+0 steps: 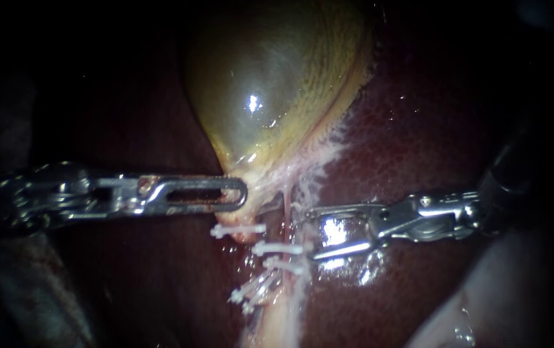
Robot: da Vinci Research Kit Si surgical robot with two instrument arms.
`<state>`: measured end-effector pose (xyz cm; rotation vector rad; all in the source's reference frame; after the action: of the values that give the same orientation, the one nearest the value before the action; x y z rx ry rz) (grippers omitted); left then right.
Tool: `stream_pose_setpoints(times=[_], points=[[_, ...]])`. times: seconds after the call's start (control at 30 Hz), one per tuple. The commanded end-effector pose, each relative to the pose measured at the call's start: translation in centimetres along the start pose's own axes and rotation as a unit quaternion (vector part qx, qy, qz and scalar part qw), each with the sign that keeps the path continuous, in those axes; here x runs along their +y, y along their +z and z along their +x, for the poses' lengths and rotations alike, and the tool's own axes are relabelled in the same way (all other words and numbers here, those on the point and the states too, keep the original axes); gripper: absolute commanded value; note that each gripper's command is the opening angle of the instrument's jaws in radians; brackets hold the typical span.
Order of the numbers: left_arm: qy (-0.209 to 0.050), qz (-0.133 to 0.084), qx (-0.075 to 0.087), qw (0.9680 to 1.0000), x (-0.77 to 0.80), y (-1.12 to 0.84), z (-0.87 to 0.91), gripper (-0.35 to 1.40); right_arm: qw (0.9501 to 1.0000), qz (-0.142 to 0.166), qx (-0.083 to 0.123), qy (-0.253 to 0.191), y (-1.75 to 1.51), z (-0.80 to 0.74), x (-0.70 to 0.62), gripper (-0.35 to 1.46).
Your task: Going back second clip right tube
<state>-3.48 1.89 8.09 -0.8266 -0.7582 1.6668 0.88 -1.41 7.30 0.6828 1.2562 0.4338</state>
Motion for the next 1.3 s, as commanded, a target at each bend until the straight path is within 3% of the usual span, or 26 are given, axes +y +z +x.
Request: stream_pose_setpoints(times=[0.03, 0.33, 0.67, 1.3], points=[[0.0, 0.0, 0.0, 1.0, 0.0, 0.01, 0.0, -0.35, 1.0, -0.003, 0.0, -0.005, -0.05, 0.02, -0.02, 0.48], [0.0, 0.001, 0.0, 1.0, 0.0, 0.03, 0.0, -0.35, 0.9989, -0.032, -0.006, -0.035, -0.47, 0.17, -0.15, 0.51], [0.001, 0.001, 0.001, 1.0, -0.06, 0.11, 0.0, -0.35, 0.9982, -0.039, -0.005, -0.045, -0.56, 0.2, -0.18, 0.51], [0.01, 0.002, 0.005, 0.9999, -0.38, 0.76, -0.15, -0.35, 0.9982, -0.041, -0.003, -0.044, -0.5, 0.2, -0.17, 0.51]])
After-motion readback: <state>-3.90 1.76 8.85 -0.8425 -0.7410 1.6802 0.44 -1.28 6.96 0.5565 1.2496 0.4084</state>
